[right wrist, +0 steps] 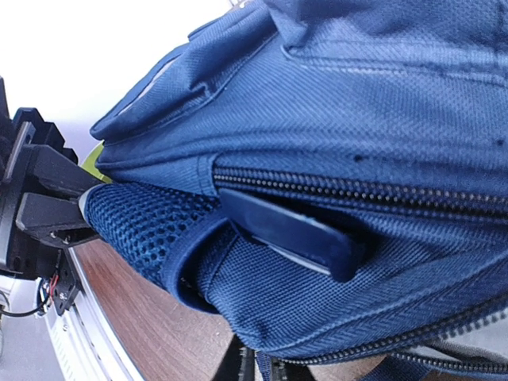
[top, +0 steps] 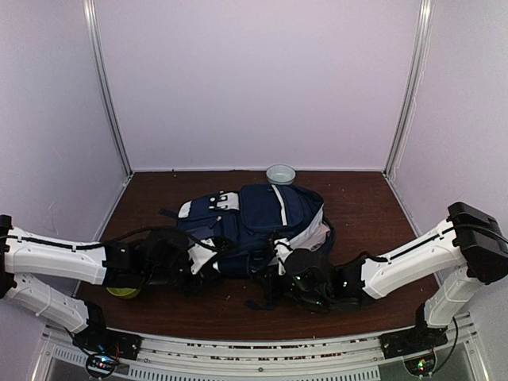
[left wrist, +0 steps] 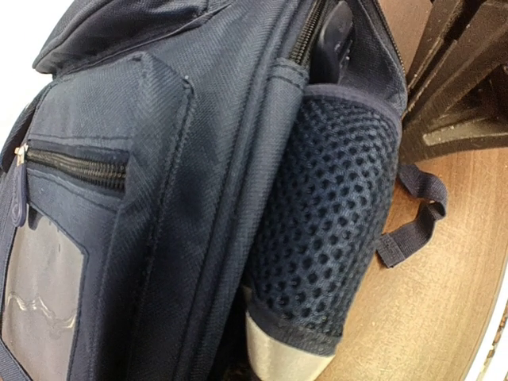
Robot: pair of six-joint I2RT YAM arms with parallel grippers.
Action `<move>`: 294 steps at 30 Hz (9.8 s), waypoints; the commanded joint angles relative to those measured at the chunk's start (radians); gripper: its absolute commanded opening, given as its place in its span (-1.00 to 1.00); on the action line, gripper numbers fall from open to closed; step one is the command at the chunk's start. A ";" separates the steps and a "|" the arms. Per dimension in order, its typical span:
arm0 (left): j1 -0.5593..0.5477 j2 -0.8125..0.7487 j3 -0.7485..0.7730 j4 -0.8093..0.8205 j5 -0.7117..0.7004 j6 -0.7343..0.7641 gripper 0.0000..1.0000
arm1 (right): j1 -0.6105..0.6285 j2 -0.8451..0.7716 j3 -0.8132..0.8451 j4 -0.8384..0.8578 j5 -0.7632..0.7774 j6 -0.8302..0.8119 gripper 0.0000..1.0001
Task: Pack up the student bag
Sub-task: Zip the student bag into the largest pocket of the bag.
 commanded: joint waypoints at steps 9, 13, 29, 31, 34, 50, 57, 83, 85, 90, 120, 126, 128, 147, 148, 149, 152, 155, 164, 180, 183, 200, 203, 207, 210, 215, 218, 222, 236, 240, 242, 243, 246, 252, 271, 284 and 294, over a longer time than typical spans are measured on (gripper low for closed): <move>-0.019 -0.036 0.122 0.239 0.119 -0.019 -1.00 | -0.002 0.043 0.040 -0.019 0.064 -0.004 -0.60; -0.020 -0.051 0.121 0.239 0.124 -0.021 -1.00 | -0.003 0.054 0.081 -0.023 0.057 -0.051 -0.71; -0.020 -0.118 0.001 0.106 -0.105 -0.094 -1.00 | -0.146 -0.271 -0.166 -0.382 -0.064 -0.011 -1.00; -0.020 -0.132 -0.025 0.092 -0.116 -0.116 -1.00 | -0.176 -0.342 -0.210 -0.487 -0.055 -0.001 -1.00; -0.020 -0.170 -0.072 0.081 -0.136 -0.151 -1.00 | -0.263 -0.481 -0.281 -0.634 -0.067 0.001 -1.00; -0.025 -0.295 -0.162 0.087 -0.117 -0.075 0.05 | -0.434 -0.463 -0.142 -0.799 -0.261 -0.182 -1.00; -0.188 -0.034 0.124 0.120 0.016 0.351 0.05 | -0.338 -0.368 -0.079 -0.740 -0.315 -0.176 -1.00; -0.224 0.773 0.760 -0.052 -0.199 0.532 0.20 | -0.333 -0.413 -0.085 -0.734 -0.350 -0.108 -1.00; -0.221 0.782 0.735 -0.059 -0.212 0.510 0.06 | -0.339 -0.426 -0.085 -0.743 -0.345 -0.100 -1.00; -0.209 0.792 0.704 -0.139 -0.223 0.483 -0.13 | -0.362 -0.479 -0.110 -0.748 -0.345 -0.082 -1.00; -0.219 0.374 0.268 -0.354 -0.074 0.454 -1.00 | -0.641 -0.407 0.140 -1.215 -0.143 -0.346 -1.00; -0.219 0.344 0.248 -0.339 -0.086 0.443 -1.00 | -0.723 -0.296 0.176 -1.144 -0.201 -0.422 -1.00; -0.219 0.322 0.240 -0.337 -0.068 0.438 -1.00 | -0.742 -0.247 0.209 -1.136 -0.197 -0.449 -1.00; -0.221 0.022 0.045 -0.020 -0.055 0.261 0.44 | -0.634 -0.112 0.084 -0.771 -0.578 -0.343 -1.00; -0.214 -0.004 0.025 0.016 -0.063 0.210 0.49 | -0.611 -0.104 0.056 -0.728 -0.597 -0.316 -1.00; -0.202 -0.026 0.012 0.033 -0.063 0.152 0.51 | -0.586 -0.097 0.031 -0.689 -0.610 -0.292 -1.00; -0.161 -0.069 0.012 -0.030 -0.090 -0.059 0.20 | -0.524 -0.076 -0.022 -0.612 -0.605 -0.236 -1.00; -0.156 -0.135 -0.037 -0.113 -0.282 -0.314 -0.12 | -0.463 -0.056 -0.050 -0.576 -0.588 -0.202 -1.00; 0.004 -0.356 -0.285 -0.010 -0.544 -0.589 0.08 | -0.211 -0.031 -0.033 -0.497 -0.613 -0.125 -1.00; 0.205 0.048 -0.015 0.427 -0.013 -0.140 0.00 | 0.136 -0.016 0.186 -0.454 -0.621 -0.056 -1.00; 0.233 0.073 0.031 0.394 0.014 -0.162 -0.03 | 0.135 -0.031 0.191 -0.467 -0.614 -0.058 -1.00; -0.239 -0.155 0.004 -0.028 0.170 0.420 0.12 | 0.006 -0.106 0.077 -0.472 -0.567 0.027 -1.00; -0.277 -0.065 0.030 -0.085 0.137 0.479 0.13 | 0.001 -0.110 0.074 -0.469 -0.565 0.031 -1.00; -0.311 0.061 0.129 -0.132 0.088 0.515 0.08 | -0.001 -0.101 0.077 -0.469 -0.561 0.035 -1.00; -0.317 0.129 0.193 -0.183 0.057 0.507 -0.06 | -0.002 -0.107 0.071 -0.457 -0.560 0.046 -1.00; -0.318 0.138 0.174 -0.169 -0.050 0.546 -0.10 | 0.000 -0.113 0.082 -0.464 -0.566 0.038 -1.00; -0.318 0.147 0.179 -0.158 -0.090 0.560 -0.22 | -0.002 -0.109 0.096 -0.479 -0.568 0.029 -1.00; -0.317 0.178 0.181 -0.155 -0.160 0.535 -0.62 | -0.022 -0.140 0.083 -0.505 -0.560 0.035 -1.00; -0.318 0.045 0.093 -0.254 -0.293 0.427 -1.00 | -0.361 -0.583 -0.195 -0.895 -0.395 0.008 -1.00; -0.318 0.020 0.091 -0.271 -0.233 0.409 -1.00 | -0.511 -0.584 -0.130 -0.954 -0.378 -0.111 -1.00; -0.318 0.014 0.089 -0.274 -0.193 0.397 -1.00 | -0.571 -0.529 -0.081 -0.976 -0.375 -0.177 -1.00; -0.318 0.009 0.084 -0.269 -0.186 0.391 -1.00 | -0.602 -0.495 -0.057 -0.986 -0.369 -0.214 -1.00; -0.318 -0.015 0.060 -0.254 -0.185 0.383 -1.00 | -0.706 -0.387 -0.010 -0.994 -0.352 -0.297 -1.00; -0.318 -0.068 0.031 -0.228 -0.178 0.385 -1.00 | -0.709 -0.261 0.071 -0.988 -0.378 -0.384 -1.00; -0.319 0.207 0.327 -0.052 0.083 0.417 0.03 | -0.211 -0.009 0.215 -0.427 -0.680 -0.114 -1.00; -0.305 0.178 0.200 -0.185 -0.226 0.336 -0.07 | -0.184 0.033 0.224 -0.358 -0.709 -0.046 -1.00; -0.290 0.235 0.217 -0.357 -0.285 0.222 -0.40 | -0.189 -0.027 0.230 -0.525 -0.625 -0.097 -1.00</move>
